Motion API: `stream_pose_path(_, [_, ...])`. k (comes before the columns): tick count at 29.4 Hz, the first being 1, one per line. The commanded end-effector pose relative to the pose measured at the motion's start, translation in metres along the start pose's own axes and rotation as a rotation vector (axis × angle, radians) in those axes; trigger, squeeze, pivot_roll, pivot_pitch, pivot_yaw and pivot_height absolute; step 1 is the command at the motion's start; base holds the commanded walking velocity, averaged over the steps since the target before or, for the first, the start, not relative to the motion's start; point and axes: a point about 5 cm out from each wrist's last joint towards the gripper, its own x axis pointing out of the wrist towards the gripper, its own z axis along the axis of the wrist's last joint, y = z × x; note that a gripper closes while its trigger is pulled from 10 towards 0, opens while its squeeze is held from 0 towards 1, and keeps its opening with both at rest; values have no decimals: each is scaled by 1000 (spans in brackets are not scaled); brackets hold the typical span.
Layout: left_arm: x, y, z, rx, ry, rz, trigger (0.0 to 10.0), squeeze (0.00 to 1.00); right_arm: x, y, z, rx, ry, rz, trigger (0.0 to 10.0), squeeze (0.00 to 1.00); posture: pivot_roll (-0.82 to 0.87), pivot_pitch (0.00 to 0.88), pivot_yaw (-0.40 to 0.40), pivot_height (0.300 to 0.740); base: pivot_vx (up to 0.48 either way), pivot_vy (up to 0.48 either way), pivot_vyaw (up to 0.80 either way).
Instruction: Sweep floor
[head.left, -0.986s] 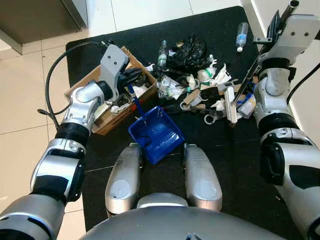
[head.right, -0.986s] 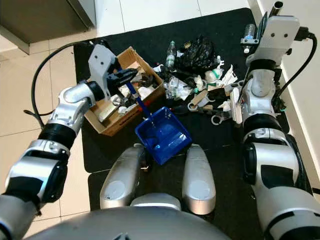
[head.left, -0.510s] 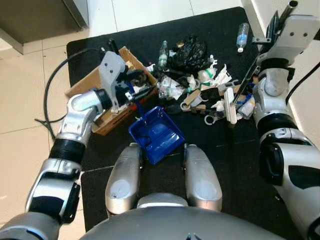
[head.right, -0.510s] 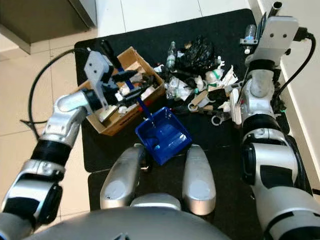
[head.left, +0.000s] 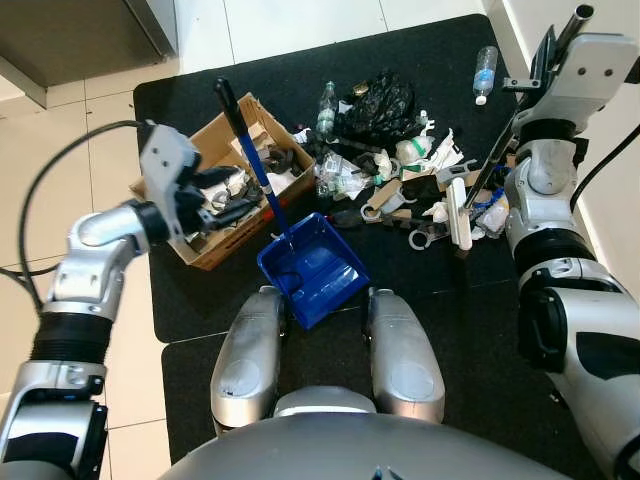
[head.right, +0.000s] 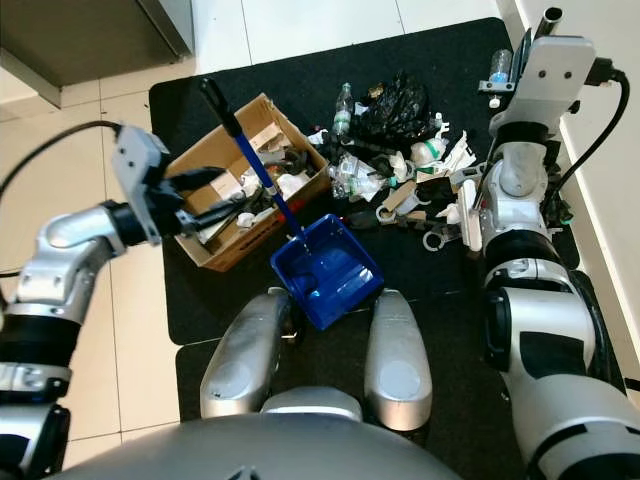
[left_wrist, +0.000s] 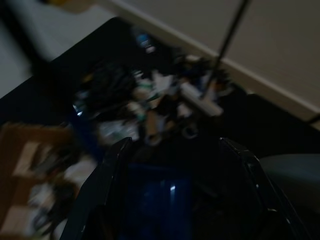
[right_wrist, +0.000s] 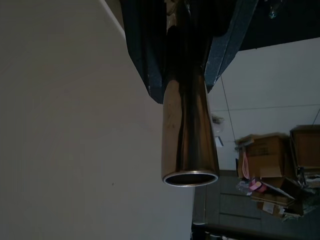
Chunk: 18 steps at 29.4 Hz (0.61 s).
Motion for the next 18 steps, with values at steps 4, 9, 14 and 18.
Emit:
stream_pose_path(4, [-16,22,-7,-16,95,91,10000,0,0,4,4,2,-31,15,10000,0,95,196,67,740,0,0,0])
stream_pose_path(9, [-18,31,-8,-14,113,122,10000,0,-1,4,3,3,-31,16,10000,0,101,204,66,740,0,0,0])
stream_pose_path(14, [-13,41,-6,-5,114,159,10000,176,-2,4,2,2,-29,17,10000,0,97,219,63,740,0,0,0])
stream_pose_path(18, [7,53,1,16,105,207,10000,1000,-4,4,2,1,-33,23,10000,0,73,238,59,740,0,0,0])
